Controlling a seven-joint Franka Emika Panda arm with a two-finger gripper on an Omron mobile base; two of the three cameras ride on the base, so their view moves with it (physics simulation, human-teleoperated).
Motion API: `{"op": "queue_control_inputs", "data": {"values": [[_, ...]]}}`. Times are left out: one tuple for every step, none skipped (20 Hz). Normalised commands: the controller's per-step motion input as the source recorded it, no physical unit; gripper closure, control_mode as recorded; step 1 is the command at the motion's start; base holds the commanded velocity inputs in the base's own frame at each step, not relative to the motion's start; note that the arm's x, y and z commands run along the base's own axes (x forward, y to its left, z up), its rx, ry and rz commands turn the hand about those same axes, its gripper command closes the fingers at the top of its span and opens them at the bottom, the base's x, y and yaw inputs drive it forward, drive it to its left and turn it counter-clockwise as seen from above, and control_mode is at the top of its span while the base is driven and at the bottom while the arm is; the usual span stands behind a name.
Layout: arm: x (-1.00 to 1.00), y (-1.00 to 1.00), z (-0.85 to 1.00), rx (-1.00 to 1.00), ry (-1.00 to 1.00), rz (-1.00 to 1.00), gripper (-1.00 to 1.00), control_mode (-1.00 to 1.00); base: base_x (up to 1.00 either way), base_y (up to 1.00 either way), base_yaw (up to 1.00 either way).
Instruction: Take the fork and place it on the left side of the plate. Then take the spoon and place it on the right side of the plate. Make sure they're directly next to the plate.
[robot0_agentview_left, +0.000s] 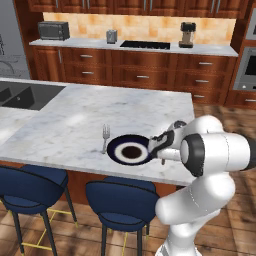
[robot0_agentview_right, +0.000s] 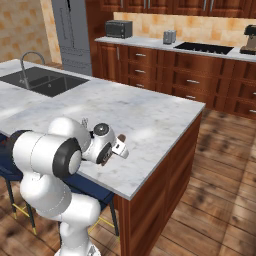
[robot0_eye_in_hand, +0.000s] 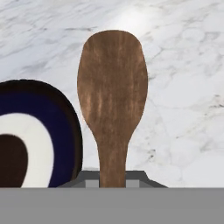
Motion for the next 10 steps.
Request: {"op": "queue_control_inputs", "data": {"values": [[0.24, 0.00, -0.19, 0.01, 0.00, 0.00, 1.00, -1.00, 0.00, 0.00, 0.00], [0.25, 0.00, -0.20, 0.00, 0.00, 0.00, 1.00, -1.00, 0.00, 0.00, 0.00], [0.26, 0.00, -0.20, 0.00, 0.00, 0.00, 1.00, -1.00, 0.00, 0.00, 0.00], [0.25, 0.00, -0.20, 0.00, 0.00, 0.00, 1.00, -1.00, 0.00, 0.00, 0.00], [0.24, 0.00, -0.19, 0.00, 0.00, 0.00, 1.00, -1.00, 0.00, 0.00, 0.00], [0.23, 0.00, -0.17, 0.00, 0.00, 0.00, 1.00, -1.00, 0.00, 0.00, 0.00], [0.21, 0.00, -0.16, 0.00, 0.00, 0.00, 1.00, -1.00, 0.00, 0.00, 0.00], [0.21, 0.00, -0.17, 0.00, 0.00, 0.00, 1.00, -1.00, 0.00, 0.00, 0.00], [0.21, 0.00, -0.16, 0.00, 0.00, 0.00, 1.00, -1.00, 0.00, 0.00, 0.00], [0.24, 0.00, -0.17, 0.00, 0.00, 0.00, 1.00, -1.00, 0.00, 0.00, 0.00]]}}
